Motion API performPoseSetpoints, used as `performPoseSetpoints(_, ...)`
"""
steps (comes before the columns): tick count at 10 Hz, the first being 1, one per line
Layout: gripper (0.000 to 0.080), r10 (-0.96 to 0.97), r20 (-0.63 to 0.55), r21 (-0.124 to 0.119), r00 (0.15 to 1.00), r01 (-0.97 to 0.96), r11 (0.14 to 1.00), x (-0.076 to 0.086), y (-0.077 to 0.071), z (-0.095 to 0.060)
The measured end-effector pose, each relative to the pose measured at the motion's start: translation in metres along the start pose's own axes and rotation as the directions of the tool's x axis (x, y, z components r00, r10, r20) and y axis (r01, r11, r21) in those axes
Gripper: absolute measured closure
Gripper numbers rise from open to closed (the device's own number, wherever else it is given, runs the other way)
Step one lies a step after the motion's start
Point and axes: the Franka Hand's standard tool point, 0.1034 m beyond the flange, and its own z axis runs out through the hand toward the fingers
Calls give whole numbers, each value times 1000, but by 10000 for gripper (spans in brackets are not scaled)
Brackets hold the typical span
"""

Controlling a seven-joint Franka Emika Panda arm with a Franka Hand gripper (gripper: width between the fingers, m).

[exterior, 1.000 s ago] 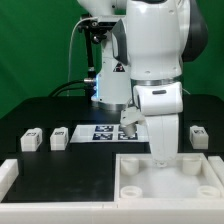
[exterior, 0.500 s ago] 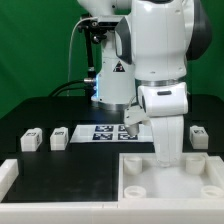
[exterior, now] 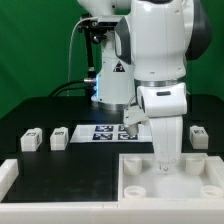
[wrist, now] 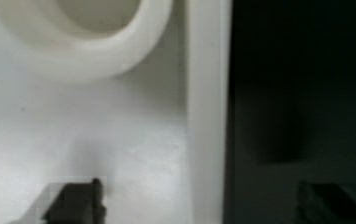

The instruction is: Assemble one leg

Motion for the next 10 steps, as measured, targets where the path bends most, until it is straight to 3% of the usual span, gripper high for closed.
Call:
performPoseSetpoints(1,164,0,0,0,1000,0,1000,0,0,0)
performPoseSetpoints(8,151,11,1,1,1000,-11,1000,0,0,-1)
performPoseSetpoints(10,151,127,24,-2,992,-127,992,10,0,-32)
